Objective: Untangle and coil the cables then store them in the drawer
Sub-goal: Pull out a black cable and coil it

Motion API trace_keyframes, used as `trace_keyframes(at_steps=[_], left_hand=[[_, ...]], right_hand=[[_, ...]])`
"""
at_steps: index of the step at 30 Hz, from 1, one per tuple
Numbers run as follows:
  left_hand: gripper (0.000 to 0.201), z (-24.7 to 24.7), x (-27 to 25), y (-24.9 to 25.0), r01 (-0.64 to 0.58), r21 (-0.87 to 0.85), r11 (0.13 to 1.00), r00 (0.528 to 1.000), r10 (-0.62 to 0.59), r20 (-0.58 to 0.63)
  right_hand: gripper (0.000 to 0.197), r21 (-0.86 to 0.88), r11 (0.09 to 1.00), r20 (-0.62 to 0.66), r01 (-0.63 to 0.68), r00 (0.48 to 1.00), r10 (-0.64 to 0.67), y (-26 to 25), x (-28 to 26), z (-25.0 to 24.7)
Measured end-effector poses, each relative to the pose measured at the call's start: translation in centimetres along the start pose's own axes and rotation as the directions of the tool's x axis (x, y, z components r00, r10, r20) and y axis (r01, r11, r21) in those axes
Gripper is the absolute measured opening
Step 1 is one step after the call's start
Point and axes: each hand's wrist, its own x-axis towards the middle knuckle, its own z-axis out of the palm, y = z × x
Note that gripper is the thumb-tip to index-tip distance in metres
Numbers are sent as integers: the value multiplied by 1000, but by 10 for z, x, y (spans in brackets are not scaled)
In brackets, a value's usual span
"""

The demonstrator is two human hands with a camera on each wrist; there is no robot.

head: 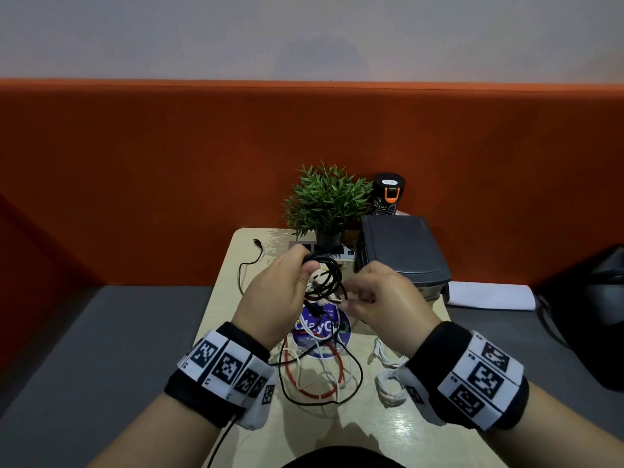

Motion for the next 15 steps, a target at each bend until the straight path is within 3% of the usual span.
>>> trace_keyframes(at_steps=[4, 11, 15], left_hand=[[48, 2, 0, 7, 5, -35, 999, 1000, -4, 26], [43, 4, 1, 10, 9, -49, 999, 1000, -7, 28], [41, 5, 1, 14, 20, -123, 992, 999, -17, 31]], right_hand=[[26, 122, 992, -105, -34, 993, 47, -7, -4, -1], [9, 271, 955, -94, -121, 984, 151, -10, 0, -3], [15, 410, 905, -73, -117, 984, 160, -8, -1, 1]])
